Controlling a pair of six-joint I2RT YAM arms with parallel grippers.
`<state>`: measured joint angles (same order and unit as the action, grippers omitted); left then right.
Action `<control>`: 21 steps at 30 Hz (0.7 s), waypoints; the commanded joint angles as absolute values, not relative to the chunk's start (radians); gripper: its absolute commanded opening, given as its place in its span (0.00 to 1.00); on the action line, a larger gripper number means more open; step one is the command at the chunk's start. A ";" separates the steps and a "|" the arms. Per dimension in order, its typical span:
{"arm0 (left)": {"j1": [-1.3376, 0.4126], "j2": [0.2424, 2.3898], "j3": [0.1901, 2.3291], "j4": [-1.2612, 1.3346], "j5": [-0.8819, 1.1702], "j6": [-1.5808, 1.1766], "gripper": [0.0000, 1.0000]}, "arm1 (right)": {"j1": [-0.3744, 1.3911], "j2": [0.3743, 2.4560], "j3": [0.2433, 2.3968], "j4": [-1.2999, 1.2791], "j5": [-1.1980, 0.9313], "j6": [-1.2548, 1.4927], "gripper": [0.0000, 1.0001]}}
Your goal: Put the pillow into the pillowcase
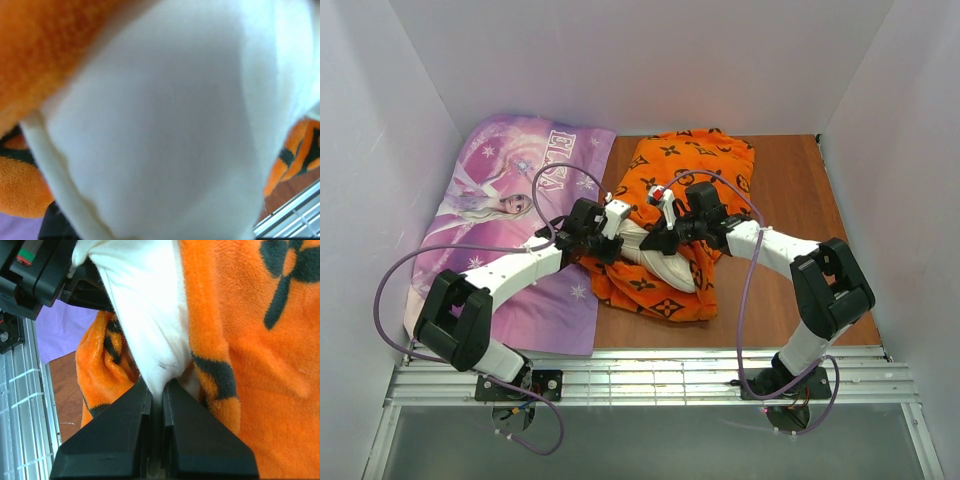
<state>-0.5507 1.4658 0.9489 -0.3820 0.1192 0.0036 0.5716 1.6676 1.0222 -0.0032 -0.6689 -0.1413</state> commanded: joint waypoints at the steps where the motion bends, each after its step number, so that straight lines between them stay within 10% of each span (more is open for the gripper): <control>1: -0.362 1.290 0.977 -0.422 -0.066 -0.046 0.00 | 0.404 1.727 0.899 -0.423 -0.304 -0.199 0.01; 6: -0.391 1.320 0.836 -0.331 0.104 -0.066 0.00 | 0.397 1.733 0.972 -0.419 -0.431 -0.111 0.01; 15: -0.491 1.491 0.782 -0.236 0.014 -0.127 0.47 | 0.400 1.747 1.086 -0.400 -0.587 0.038 0.01; 21: -0.494 1.591 0.796 -0.252 -0.129 -0.141 0.38 | 0.400 1.723 1.065 -0.399 -0.559 0.035 0.01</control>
